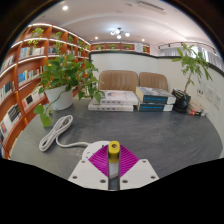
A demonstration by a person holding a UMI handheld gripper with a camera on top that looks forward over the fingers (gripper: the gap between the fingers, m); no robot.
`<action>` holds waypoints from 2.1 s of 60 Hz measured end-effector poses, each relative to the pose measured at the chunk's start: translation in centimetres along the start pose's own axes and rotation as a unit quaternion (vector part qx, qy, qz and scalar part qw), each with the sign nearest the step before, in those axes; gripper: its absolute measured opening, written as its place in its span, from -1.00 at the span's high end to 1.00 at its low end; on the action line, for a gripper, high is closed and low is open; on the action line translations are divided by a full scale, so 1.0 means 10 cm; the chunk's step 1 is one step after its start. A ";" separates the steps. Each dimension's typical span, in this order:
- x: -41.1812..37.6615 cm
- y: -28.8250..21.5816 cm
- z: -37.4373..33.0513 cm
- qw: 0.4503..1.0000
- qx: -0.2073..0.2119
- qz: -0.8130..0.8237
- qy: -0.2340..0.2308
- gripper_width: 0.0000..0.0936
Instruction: Unplug charger
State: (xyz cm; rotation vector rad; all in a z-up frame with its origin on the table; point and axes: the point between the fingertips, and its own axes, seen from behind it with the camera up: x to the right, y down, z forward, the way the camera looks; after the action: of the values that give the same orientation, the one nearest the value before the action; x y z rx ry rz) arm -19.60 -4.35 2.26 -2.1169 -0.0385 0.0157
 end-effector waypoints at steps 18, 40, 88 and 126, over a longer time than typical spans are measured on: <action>-0.03 0.04 -0.01 0.995 -0.082 0.033 -0.046 0.89; 1.71 -1.33 -0.46 0.998 0.055 0.018 0.038 0.90; 1.91 -0.69 -0.78 0.991 -0.024 0.109 0.078 -0.79; 1.13 -0.83 -2.70 0.998 0.034 0.061 0.007 -0.81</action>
State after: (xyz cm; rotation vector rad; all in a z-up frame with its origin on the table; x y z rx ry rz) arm -7.80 -22.69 23.45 -2.0486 0.0978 0.0730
